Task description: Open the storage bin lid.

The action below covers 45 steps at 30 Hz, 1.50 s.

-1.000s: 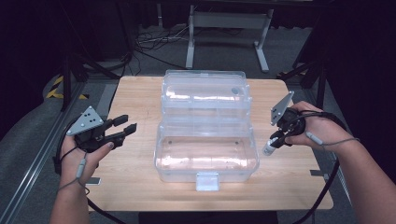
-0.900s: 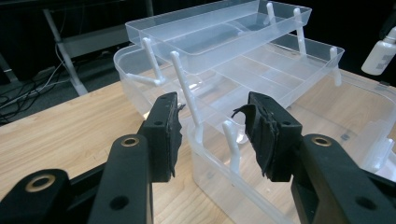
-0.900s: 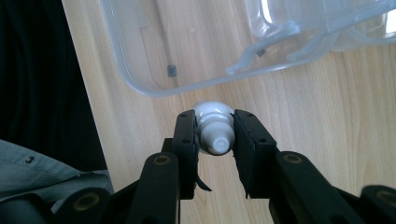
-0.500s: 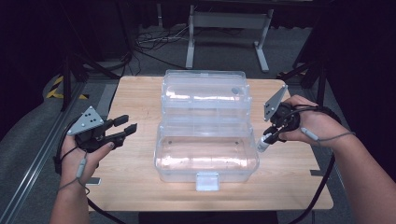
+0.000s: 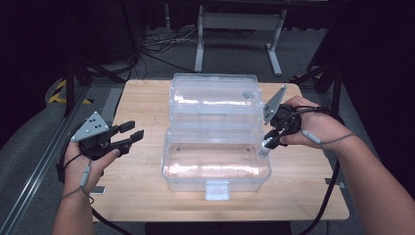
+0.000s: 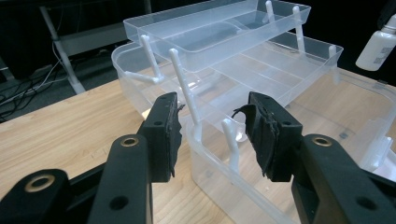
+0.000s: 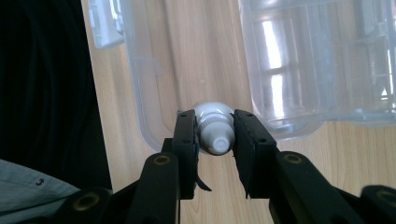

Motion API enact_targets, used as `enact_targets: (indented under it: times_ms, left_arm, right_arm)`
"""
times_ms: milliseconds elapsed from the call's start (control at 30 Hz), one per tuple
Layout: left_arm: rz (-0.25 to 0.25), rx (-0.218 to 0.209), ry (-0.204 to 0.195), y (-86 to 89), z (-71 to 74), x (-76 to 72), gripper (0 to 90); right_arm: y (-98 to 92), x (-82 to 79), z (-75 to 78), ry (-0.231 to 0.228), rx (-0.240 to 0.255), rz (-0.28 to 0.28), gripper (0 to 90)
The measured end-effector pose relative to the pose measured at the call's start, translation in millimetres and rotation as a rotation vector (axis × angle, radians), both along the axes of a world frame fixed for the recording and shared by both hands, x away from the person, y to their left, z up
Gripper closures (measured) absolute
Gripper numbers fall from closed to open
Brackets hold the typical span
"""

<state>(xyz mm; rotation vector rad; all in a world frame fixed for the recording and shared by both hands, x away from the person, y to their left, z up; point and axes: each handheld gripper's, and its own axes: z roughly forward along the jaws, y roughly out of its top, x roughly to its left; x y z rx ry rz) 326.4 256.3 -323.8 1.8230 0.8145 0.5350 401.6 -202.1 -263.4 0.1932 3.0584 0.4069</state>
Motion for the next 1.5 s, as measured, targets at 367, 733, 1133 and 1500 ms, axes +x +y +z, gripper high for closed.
enact_targets:
  times_ms: [367,733,1133,1500]
  left_arm:
    - [-0.002,0.001,0.000,-0.6,0.0,-0.1,54.7]
    - [-0.004,0.001,0.002,-0.3,-0.2,0.2,54.4]
    - [-0.006,0.005,0.005,-0.4,-0.8,0.3,54.5]
    - [-0.003,0.004,0.005,0.7,-1.0,0.4,54.4]
  right_arm:
    - [19.0,0.5,-0.9,0.001,0.006,0.040,71.4]
    - [38.0,0.9,-5.1,0.010,-0.001,0.061,71.4]
    - [54.0,0.7,-17.4,0.024,-0.011,0.088,71.4]
    - [69.6,1.6,-41.7,0.051,-0.031,0.123,71.4]
